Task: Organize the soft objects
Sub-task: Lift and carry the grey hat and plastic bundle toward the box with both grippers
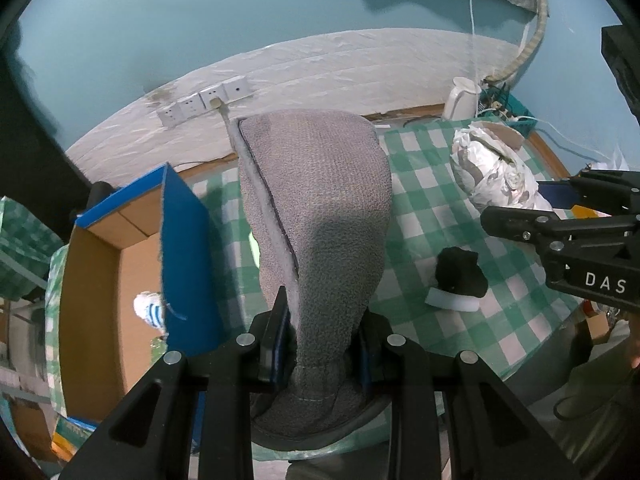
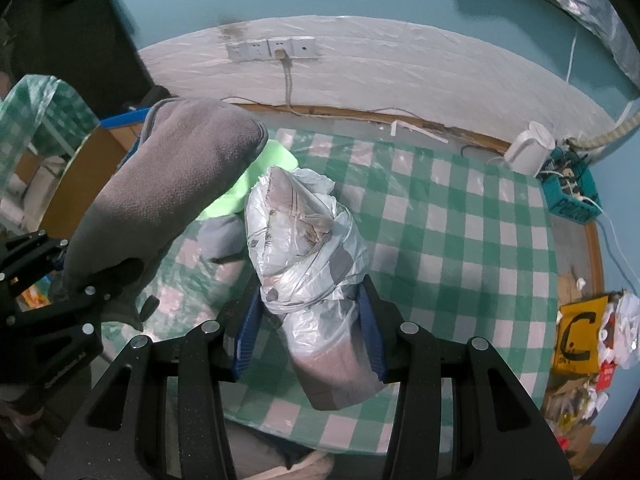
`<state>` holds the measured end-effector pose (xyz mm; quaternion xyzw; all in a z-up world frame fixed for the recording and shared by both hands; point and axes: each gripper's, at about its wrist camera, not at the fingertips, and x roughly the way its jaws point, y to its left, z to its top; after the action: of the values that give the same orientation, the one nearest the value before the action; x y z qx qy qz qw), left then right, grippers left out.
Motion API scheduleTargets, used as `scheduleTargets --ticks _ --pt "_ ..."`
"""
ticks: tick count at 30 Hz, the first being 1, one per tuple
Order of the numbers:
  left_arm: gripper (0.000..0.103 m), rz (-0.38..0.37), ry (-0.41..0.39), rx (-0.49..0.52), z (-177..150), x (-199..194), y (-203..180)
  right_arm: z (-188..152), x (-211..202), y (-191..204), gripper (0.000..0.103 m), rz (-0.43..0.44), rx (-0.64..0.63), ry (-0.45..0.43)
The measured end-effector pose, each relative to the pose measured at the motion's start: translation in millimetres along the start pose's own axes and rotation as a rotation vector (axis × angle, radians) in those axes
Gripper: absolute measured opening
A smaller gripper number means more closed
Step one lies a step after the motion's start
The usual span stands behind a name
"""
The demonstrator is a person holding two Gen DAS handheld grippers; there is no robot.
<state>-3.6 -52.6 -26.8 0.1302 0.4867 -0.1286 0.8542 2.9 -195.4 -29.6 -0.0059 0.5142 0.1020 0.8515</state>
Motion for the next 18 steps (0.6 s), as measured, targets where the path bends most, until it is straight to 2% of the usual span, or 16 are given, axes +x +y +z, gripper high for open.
scheduleTargets --ticks 18 --pt "0.028 0.037 -0.037 -0.084 -14 -21 53 20 3 59 0.045 0.045 -0.081 -0.004"
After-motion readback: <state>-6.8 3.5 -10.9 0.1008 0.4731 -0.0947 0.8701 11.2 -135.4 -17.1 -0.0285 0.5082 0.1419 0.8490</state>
